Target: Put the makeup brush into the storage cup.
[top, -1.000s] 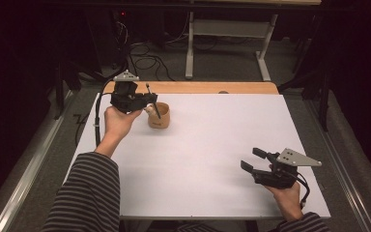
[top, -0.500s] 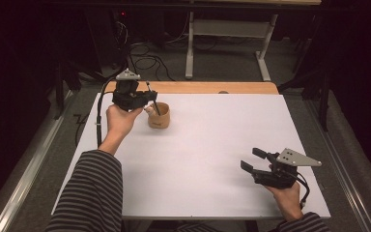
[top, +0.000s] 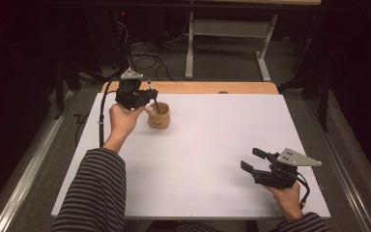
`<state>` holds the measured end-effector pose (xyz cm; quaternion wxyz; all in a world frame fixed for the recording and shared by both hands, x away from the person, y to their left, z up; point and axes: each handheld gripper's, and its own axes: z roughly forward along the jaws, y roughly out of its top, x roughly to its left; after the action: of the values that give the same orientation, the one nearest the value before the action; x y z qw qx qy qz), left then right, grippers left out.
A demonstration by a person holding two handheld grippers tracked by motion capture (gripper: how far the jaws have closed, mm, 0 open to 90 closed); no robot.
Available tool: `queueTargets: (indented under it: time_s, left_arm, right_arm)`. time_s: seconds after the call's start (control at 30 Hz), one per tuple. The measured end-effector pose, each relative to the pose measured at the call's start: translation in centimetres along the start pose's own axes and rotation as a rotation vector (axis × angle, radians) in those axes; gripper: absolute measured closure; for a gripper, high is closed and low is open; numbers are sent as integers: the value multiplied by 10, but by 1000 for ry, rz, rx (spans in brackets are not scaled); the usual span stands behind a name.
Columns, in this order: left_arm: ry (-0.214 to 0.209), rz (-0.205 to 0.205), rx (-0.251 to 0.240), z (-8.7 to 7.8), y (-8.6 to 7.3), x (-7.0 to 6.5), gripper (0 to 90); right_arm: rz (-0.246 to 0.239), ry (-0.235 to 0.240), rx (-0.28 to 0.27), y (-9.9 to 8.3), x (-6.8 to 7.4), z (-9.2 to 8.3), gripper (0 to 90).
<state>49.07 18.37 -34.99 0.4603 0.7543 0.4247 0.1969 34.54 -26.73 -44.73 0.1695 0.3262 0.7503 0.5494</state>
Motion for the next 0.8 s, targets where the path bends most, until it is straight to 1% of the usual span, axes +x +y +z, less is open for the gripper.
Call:
queueTargets:
  time_s: [0.43, 0.6, 0.8]
  left_arm:
    - [33, -7, 17, 14, -3, 2, 834]
    - [34, -2, 32, 19, -4, 2, 833]
    - [38, -6, 42, 23, -6, 3, 833]
  right_arm:
    - [3, 7, 2, 0, 0, 0, 306]
    - [3, 11, 4, 0, 0, 0, 306]
    - [5, 14, 5, 0, 0, 1, 306]
